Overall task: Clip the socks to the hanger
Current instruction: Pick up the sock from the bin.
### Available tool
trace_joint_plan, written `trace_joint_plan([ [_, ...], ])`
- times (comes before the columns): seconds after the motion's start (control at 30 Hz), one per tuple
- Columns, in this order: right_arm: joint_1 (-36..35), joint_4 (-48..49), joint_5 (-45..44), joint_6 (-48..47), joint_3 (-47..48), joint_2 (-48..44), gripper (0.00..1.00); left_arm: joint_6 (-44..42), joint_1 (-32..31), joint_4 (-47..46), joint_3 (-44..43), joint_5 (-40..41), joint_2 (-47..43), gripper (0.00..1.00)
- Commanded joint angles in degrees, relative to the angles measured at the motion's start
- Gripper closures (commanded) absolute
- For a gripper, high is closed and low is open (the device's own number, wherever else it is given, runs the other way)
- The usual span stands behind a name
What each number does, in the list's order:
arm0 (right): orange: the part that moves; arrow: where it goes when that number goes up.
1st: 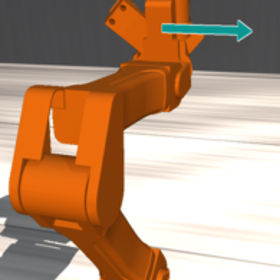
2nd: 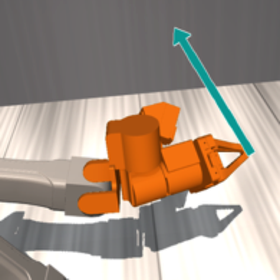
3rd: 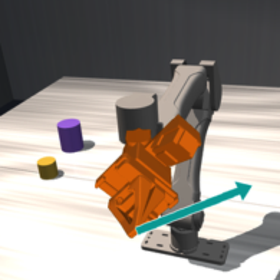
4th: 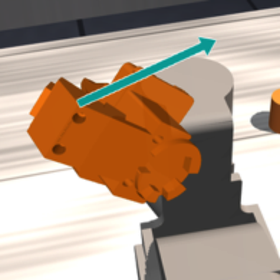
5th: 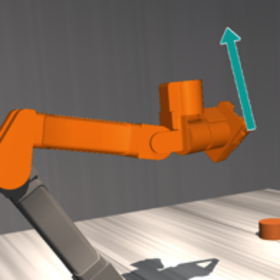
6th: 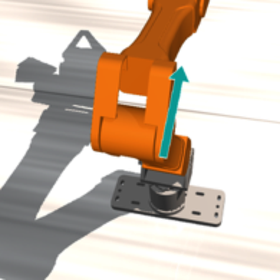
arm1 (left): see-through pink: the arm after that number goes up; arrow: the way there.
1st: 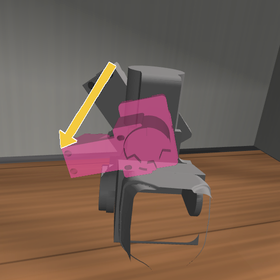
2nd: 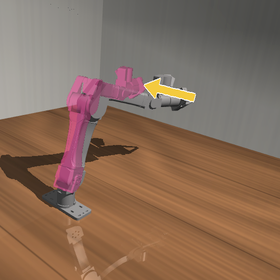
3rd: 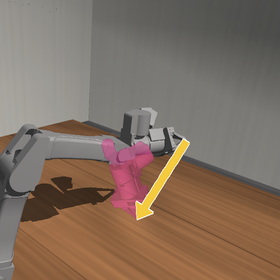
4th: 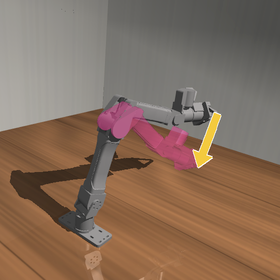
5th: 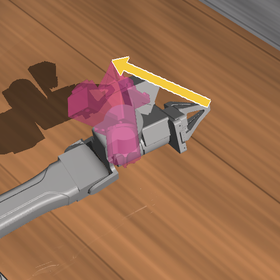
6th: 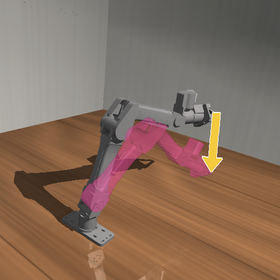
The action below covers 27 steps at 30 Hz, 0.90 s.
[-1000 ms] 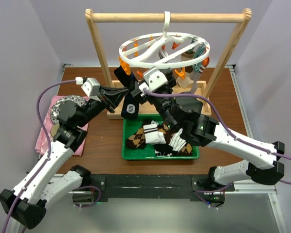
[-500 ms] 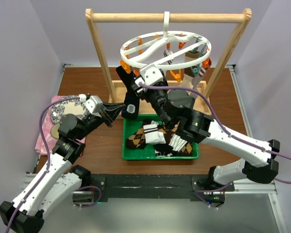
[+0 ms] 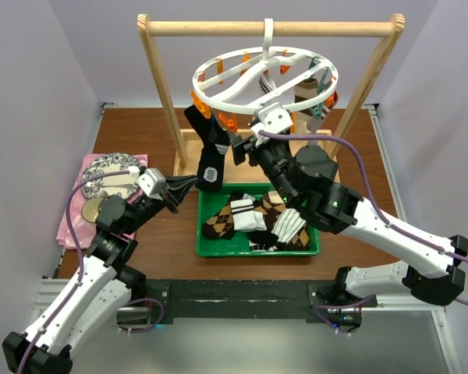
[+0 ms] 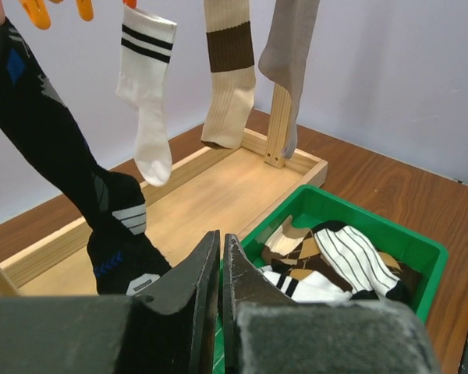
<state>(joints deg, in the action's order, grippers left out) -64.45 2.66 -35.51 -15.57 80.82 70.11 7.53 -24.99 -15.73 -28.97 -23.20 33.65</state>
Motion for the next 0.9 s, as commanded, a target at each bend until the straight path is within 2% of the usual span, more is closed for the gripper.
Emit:
trace_joint_plan([
  [0.0, 0.1, 1.9, 2.4, 1.5, 1.6, 1.4, 0.23, -3.2, 1.2, -3.8, 1.9, 1.1, -1.6, 0.89],
  [0.07, 0.1, 2.0, 1.5, 1.8, 2.7, 2.2, 0.18, -5.2, 1.5, -3.6, 2.3, 1.3, -2.1, 0.89],
  [0.17, 0.0, 1.7, -1.6, 2.3, 4.3, 3.8, 0.17, -6.6, 2.0, -2.6, 3.0, 2.4, -3.0, 0.89],
  [0.37, -1.3, 6.0, -6.1, 1.6, 0.4, 2.1, 0.18, -7.1, 4.8, -0.4, 4.1, 2.2, -5.3, 0.9],
  [0.63, -1.3, 8.2, -6.9, -1.0, 2.2, 3.1, 0.19, -4.0, 7.9, 0.1, 5.2, -0.1, -7.8, 0.91],
  [0.87, -1.3, 10.6, -6.7, 0.5, 1.3, 3.6, 0.23, -3.5, 9.7, 1.6, 5.7, -1.1, -9.0, 0.91],
])
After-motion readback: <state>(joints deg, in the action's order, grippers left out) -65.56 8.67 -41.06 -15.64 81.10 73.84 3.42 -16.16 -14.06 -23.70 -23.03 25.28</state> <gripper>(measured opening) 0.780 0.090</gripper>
